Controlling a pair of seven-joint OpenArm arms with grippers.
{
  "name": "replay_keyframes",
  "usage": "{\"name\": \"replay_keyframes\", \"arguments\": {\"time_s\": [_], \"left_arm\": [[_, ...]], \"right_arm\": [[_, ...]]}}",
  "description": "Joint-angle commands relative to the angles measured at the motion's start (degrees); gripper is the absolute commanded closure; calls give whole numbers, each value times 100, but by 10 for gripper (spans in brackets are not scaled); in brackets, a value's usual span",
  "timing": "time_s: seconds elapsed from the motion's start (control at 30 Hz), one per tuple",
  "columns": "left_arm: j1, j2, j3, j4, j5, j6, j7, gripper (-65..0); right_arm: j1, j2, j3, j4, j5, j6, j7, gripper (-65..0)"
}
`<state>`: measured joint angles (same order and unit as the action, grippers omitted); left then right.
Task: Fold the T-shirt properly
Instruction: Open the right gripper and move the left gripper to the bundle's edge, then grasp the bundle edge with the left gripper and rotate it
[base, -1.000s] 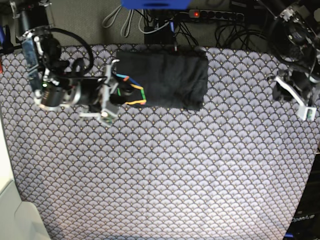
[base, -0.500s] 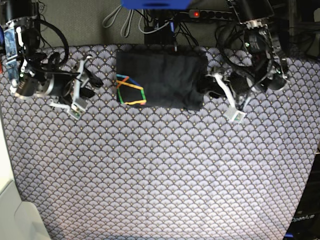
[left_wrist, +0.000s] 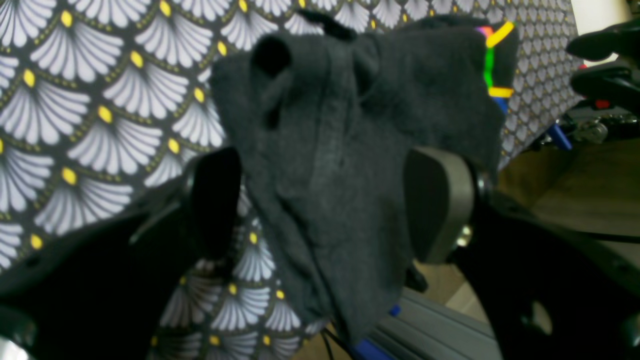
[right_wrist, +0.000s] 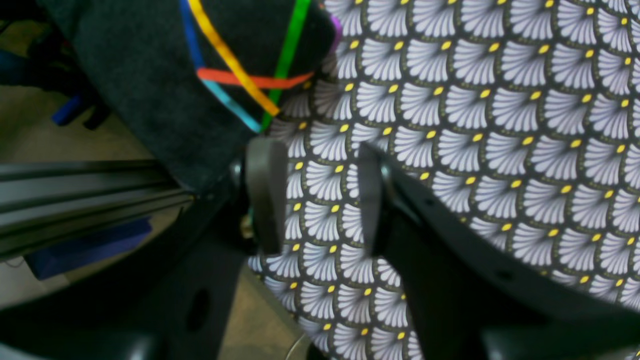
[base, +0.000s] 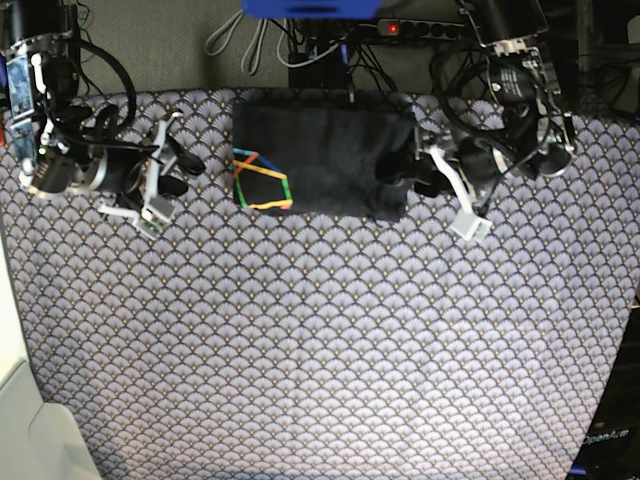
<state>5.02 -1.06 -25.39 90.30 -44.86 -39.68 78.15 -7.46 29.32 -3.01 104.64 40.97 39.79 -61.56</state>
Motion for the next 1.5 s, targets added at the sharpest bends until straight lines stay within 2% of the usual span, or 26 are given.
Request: {"name": "replay_keyframes", "arguments": {"time_s": [0.0, 0.07, 0.4, 0.67, 0.87, 1.17, 1.2, 1.27, 1.4, 1.47], "left_arm": [[-40, 40, 11, 38, -142, -32, -65, -495], [-40, 154, -6, -173, -142, -32, -65, -495], [-66, 216, -6, -1114, -178, -32, -65, -495], [-40, 365, 11, -1149, -142, -32, -65, -492], [-40, 576, 20, -1149, -134, -32, -57, -437], [-40, 559, 20, -1158, -151, -32, -13, -426], [-40, 576, 20, -1158, -151, -32, -13, -406], [-40, 594, 20, -1158, -160, -32, -48, -308], [-110, 594, 20, -1483, -160, -32, -57, -22], [-216, 576, 20, -1791, -142, -32, -57, 0]], "right_arm": [[65, 61, 50, 90, 83, 21, 94, -242], [65, 61, 50, 90, 83, 21, 94, -242], [56, 61, 50, 72, 83, 21, 94, -241], [56, 53, 50, 72, 83, 21, 94, -240], [56, 53, 50, 63, 83, 21, 94, -240], [56, 53, 50, 55, 83, 21, 94, -240], [56, 44, 50, 55, 83, 21, 94, -240], [56, 17, 50, 55, 83, 21, 94, -240], [56, 17, 50, 55, 83, 21, 94, -240], [56, 17, 50, 55, 83, 21, 94, -240]]}}
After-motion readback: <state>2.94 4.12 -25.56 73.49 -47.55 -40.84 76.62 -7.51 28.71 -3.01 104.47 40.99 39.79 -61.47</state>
